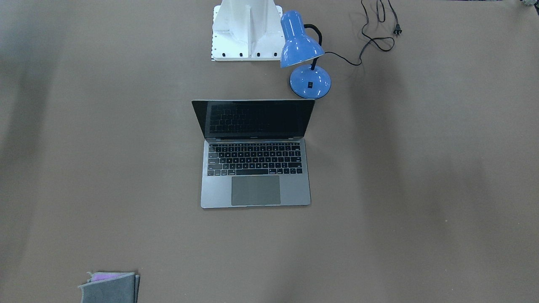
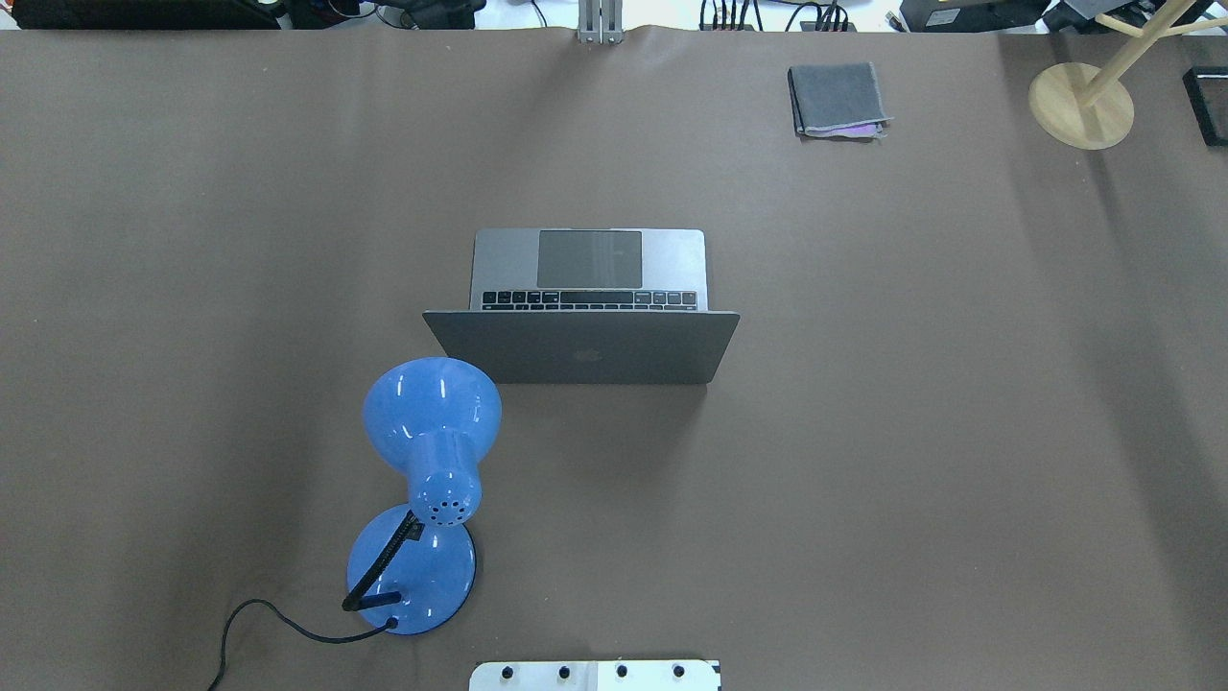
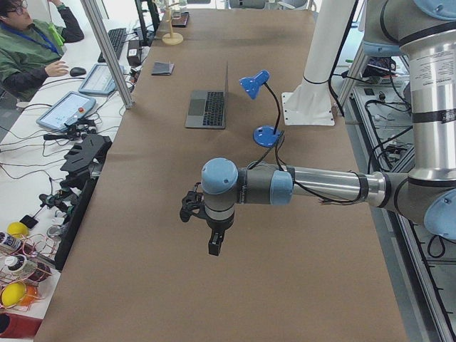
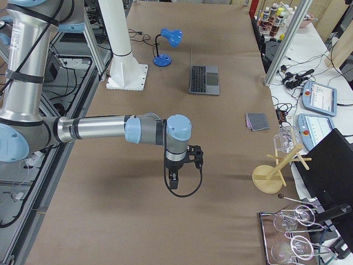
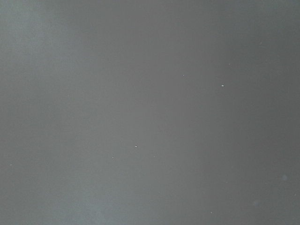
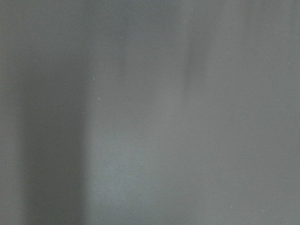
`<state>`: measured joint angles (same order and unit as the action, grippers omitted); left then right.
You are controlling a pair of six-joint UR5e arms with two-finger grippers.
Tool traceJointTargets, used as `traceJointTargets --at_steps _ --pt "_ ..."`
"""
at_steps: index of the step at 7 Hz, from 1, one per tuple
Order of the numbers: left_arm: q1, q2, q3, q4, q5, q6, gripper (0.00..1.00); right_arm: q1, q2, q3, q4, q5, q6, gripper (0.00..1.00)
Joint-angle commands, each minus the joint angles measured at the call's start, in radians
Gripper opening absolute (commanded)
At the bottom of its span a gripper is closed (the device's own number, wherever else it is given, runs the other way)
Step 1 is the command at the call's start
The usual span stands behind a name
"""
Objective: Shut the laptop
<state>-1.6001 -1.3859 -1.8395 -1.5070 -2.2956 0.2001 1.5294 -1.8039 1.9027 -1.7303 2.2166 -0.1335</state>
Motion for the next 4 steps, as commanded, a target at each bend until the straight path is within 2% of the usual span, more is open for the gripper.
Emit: traceJointTargets --at_steps 1,4 --pt "0.000 -0.001 -0.006 0.001 -0.004 -0.001 0.98 0.000 0.000 -0.002 0.000 0.000 0.000 1.00" --pt "0.000 -0.010 -0.024 -0.010 -0.005 0.001 0.98 0.000 0.012 0.018 0.000 0.002 -0.003 1.00"
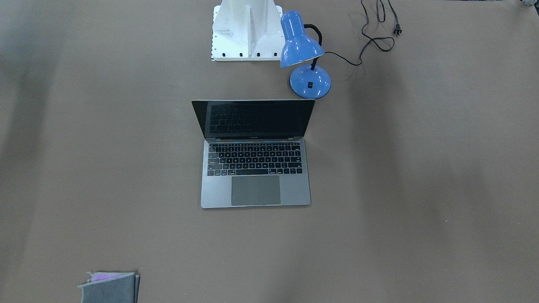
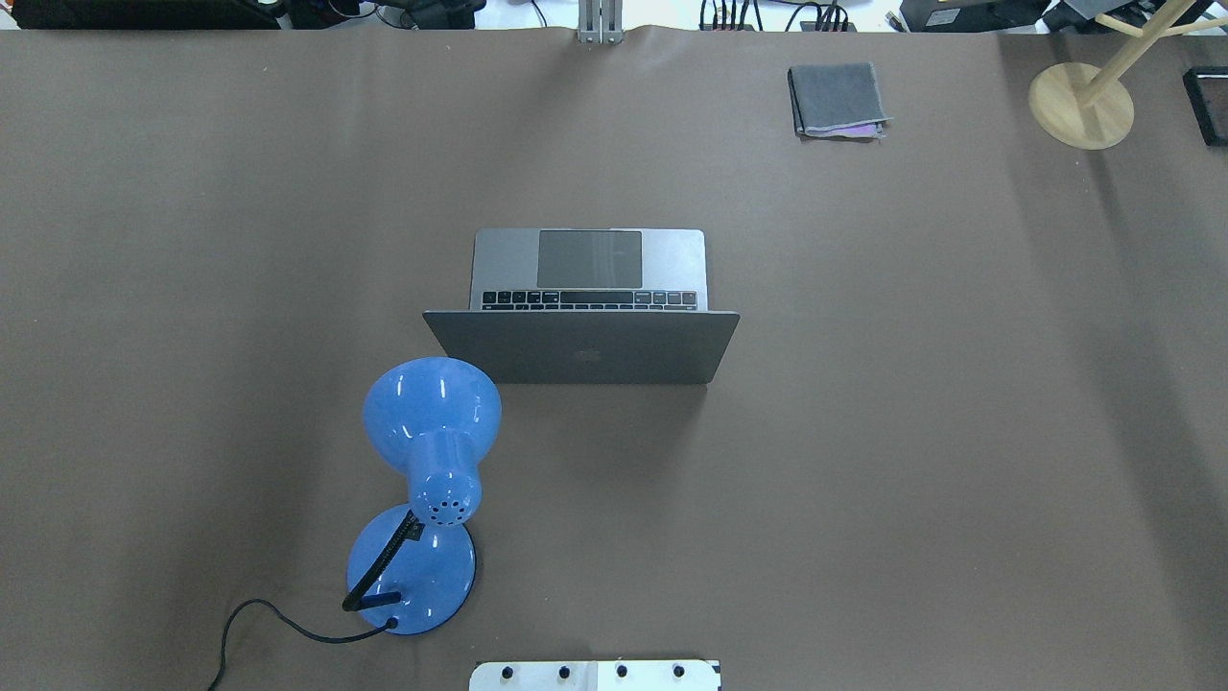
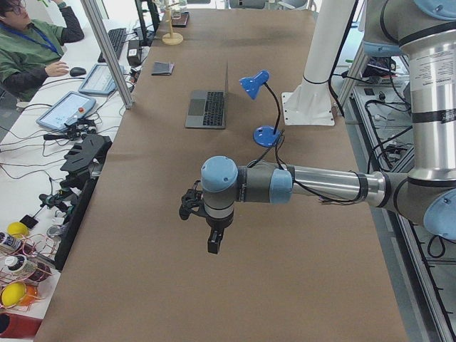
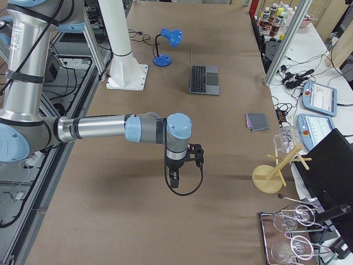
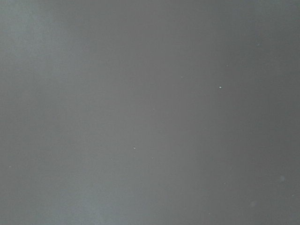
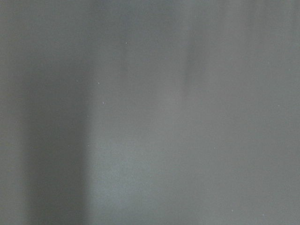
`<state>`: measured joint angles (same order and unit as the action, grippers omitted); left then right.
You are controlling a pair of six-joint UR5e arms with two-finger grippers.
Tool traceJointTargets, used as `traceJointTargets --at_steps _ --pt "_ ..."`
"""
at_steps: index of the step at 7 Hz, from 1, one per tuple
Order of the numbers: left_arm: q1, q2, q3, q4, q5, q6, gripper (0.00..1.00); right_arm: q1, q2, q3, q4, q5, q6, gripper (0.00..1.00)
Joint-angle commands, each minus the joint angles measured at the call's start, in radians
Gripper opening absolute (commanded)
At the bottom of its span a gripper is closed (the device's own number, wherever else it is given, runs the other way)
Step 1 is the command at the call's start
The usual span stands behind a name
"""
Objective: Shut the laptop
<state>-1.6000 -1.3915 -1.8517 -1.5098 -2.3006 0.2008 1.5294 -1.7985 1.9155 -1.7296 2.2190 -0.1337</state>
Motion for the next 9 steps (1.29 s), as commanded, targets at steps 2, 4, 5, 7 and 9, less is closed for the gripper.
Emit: traceJointTargets --at_steps 2,4,5,7,9 --pt "0.000 -0.013 -0.034 -0.021 0.007 -0.001 0.98 -0.002 0.018 0.029 0.007 -0.005 0.002 1.00" --pt "0.000 -0.050 -0.040 -0.050 0.003 -0.007 0.98 0.000 0.036 0.060 0.118 -0.009 0.005 1.00" --pt "0.000 -0.069 -0.040 -0.100 0.000 -0.007 0.98 0.000 0.036 0.053 0.178 -0.006 0.005 1.00" --pt "0.000 -0.093 0.041 -0.376 -0.002 -0.027 0.98 0.002 0.001 0.042 0.293 0.011 0.009 1.00" --pt "0.000 -0.089 0.045 -0.397 -0.002 -0.037 0.98 0.002 -0.021 0.033 0.301 0.013 0.009 1.00"
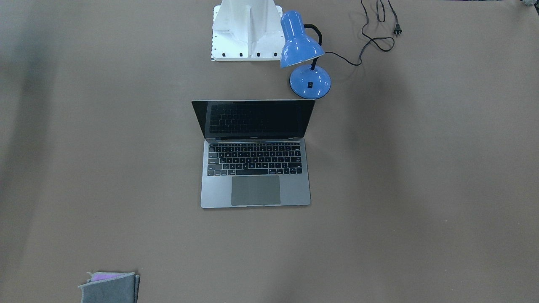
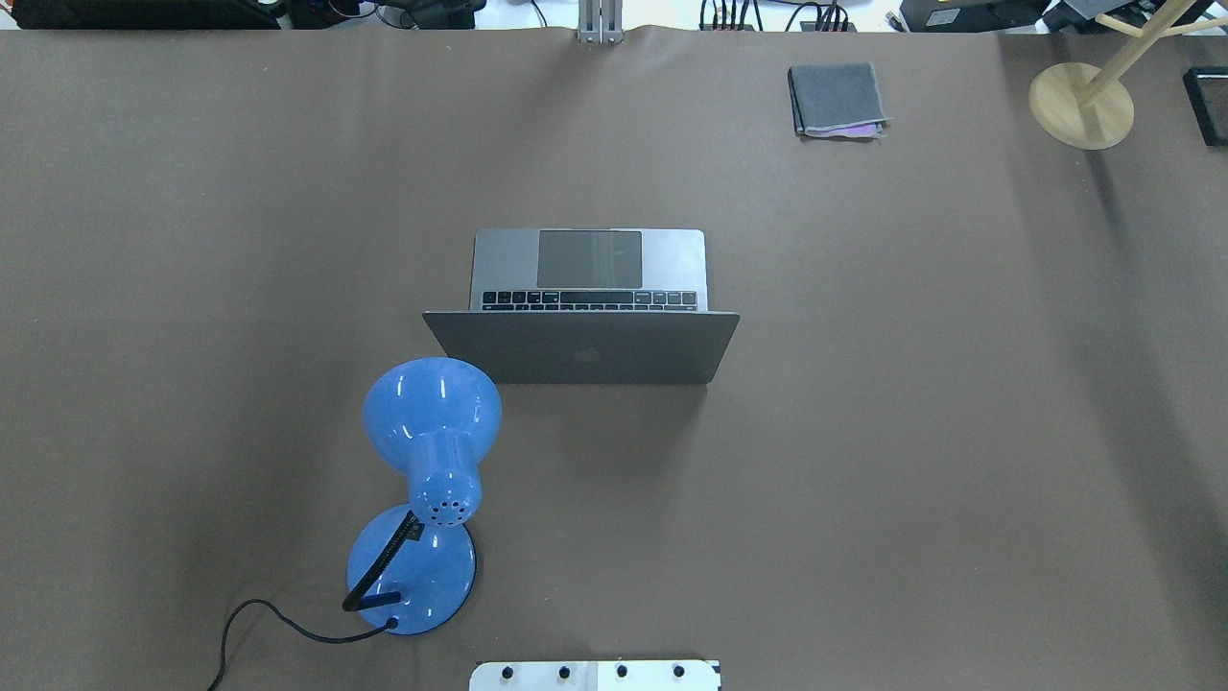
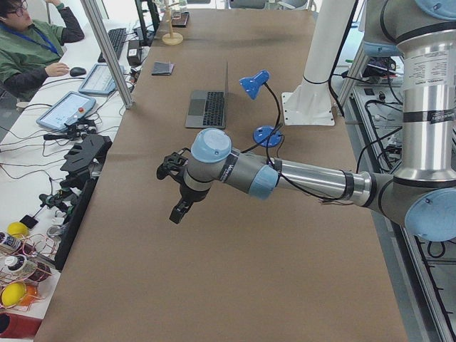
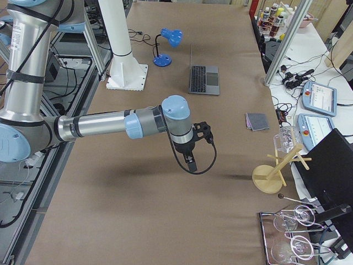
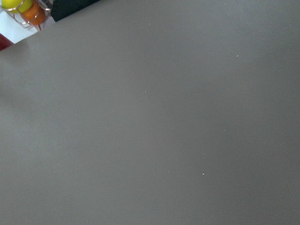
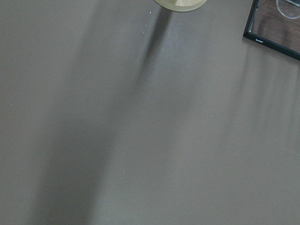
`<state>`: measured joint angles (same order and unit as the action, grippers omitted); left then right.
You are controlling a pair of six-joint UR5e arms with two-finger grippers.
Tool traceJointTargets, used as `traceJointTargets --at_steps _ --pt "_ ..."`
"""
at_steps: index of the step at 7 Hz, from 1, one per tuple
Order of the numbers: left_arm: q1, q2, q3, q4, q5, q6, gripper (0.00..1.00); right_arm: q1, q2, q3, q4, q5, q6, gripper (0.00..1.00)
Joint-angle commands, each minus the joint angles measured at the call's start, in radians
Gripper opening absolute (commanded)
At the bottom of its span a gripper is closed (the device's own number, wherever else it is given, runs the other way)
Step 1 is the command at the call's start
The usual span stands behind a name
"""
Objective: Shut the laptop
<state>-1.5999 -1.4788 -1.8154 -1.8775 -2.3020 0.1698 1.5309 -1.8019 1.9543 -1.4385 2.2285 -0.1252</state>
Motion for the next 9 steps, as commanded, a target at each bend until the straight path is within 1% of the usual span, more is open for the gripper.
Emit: traceJointTargets --at_steps 1,2,3,4,5,6,7,8,9 --pt "0.000 -0.005 0.005 -0.047 -0.002 -0.004 0.98 -0.001 -0.010 0.006 0.012 0.019 0.002 1.00" --pt "0.002 -0.009 0.008 -0.067 -0.035 -0.010 0.98 0.000 -0.010 0.014 0.012 0.061 0.015 1.00" --pt "0.002 -0.015 0.007 -0.072 -0.116 -0.019 0.98 0.000 -0.014 0.014 0.013 0.068 0.025 1.00" --pt "0.021 -0.043 0.002 -0.072 -0.157 -0.036 0.98 -0.001 -0.011 0.024 0.013 0.097 0.069 1.00" --pt "0.043 -0.054 0.002 -0.090 -0.177 -0.073 0.97 -0.003 0.002 0.029 0.041 0.168 0.164 1.00" --pt "0.066 -0.079 0.001 -0.106 -0.178 -0.126 0.93 -0.020 0.003 0.031 0.117 0.206 0.256 0.98" --pt "0.108 -0.093 0.001 -0.136 -0.183 -0.194 0.93 -0.084 0.003 0.037 0.186 0.206 0.395 0.89" --pt "0.154 -0.131 -0.001 -0.169 -0.185 -0.305 0.82 -0.147 0.021 0.049 0.241 0.195 0.550 0.75" --pt "0.208 -0.164 -0.001 -0.204 -0.185 -0.443 0.66 -0.200 0.024 0.078 0.256 0.194 0.647 0.55"
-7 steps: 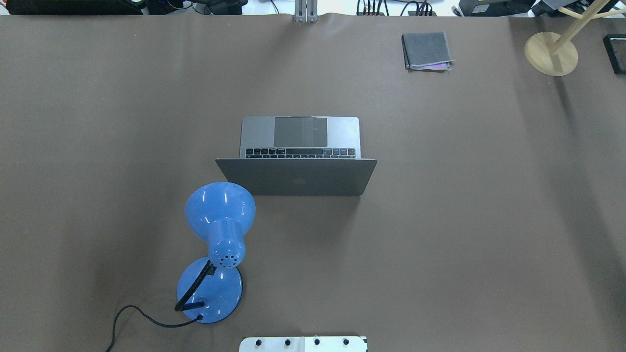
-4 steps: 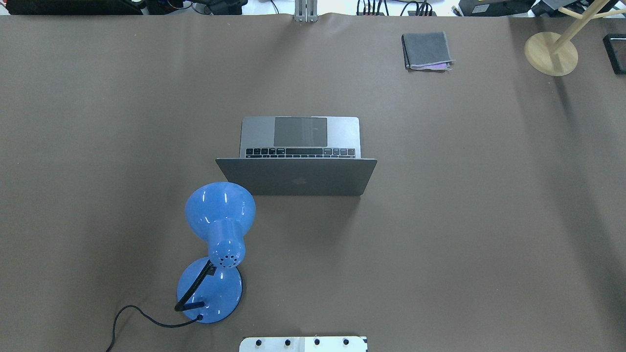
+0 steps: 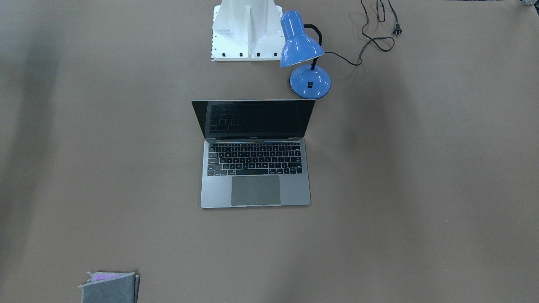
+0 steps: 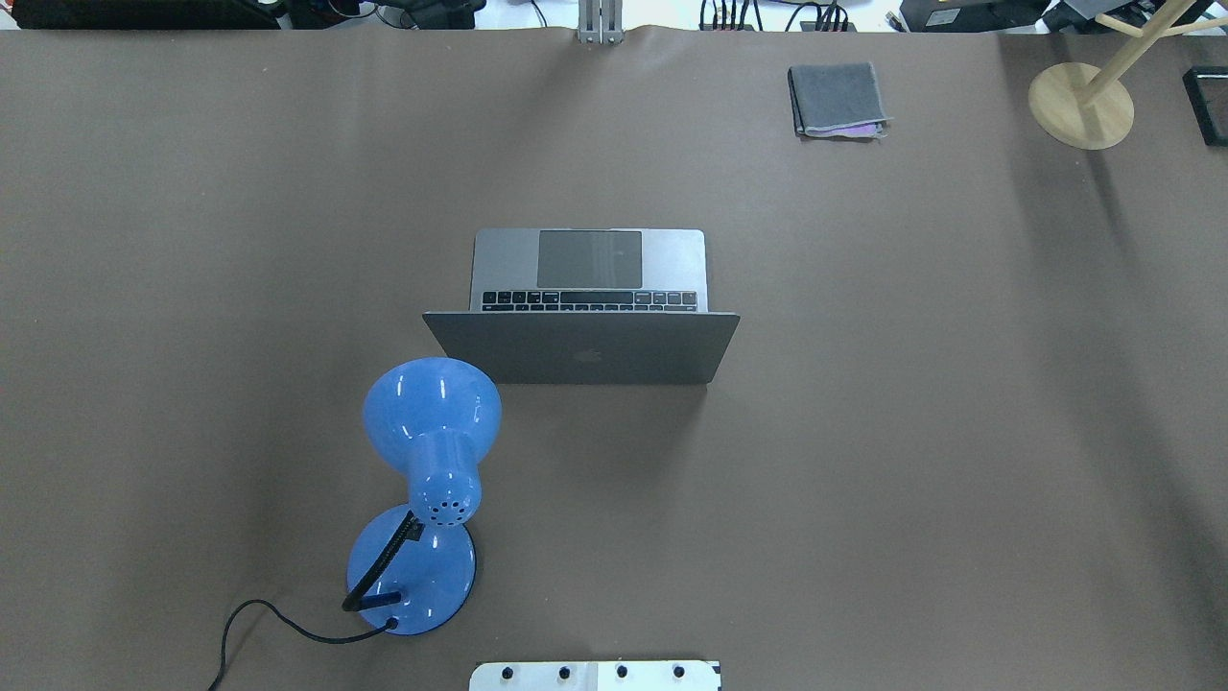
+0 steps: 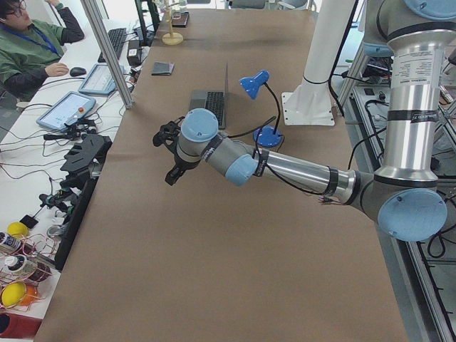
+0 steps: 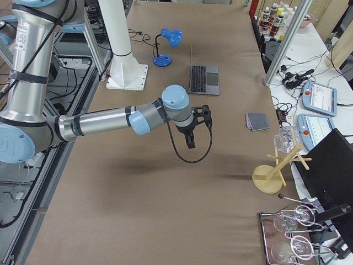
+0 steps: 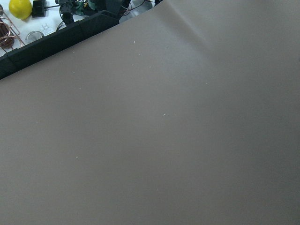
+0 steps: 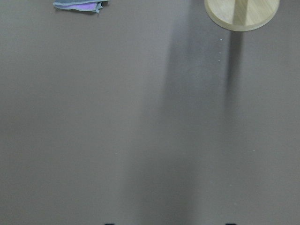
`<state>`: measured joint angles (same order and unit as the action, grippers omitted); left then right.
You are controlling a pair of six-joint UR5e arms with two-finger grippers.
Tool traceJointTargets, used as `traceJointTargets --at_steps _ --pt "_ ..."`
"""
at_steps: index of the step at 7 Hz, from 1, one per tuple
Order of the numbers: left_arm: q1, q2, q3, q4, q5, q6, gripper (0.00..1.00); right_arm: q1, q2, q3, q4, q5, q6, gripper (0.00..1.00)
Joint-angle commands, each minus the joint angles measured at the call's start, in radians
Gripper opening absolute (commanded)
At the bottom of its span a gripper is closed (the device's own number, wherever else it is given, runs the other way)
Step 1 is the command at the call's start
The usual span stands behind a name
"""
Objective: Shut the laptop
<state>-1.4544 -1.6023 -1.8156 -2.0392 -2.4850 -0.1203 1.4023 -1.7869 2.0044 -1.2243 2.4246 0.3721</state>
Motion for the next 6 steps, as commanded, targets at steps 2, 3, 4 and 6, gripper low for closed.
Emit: traceJointTargets --at_steps 2,3,4,6 --pt "0.127 -0.074 -0.002 -0.082 0.001 -0.295 0.00 -0.169 0.021 0.092 0.042 -0.027 0.320 0.11" --pt "0.156 -0.085 -0.004 -0.117 0.003 -0.379 0.00 -0.231 0.030 0.123 0.042 -0.059 0.423 0.00" --pt "0.195 -0.106 -0.022 -0.133 0.002 -0.494 0.00 -0.308 0.038 0.158 0.042 -0.141 0.509 0.00" --pt "0.311 -0.140 -0.070 -0.131 0.006 -0.823 0.00 -0.426 0.081 0.185 0.036 -0.221 0.689 0.00"
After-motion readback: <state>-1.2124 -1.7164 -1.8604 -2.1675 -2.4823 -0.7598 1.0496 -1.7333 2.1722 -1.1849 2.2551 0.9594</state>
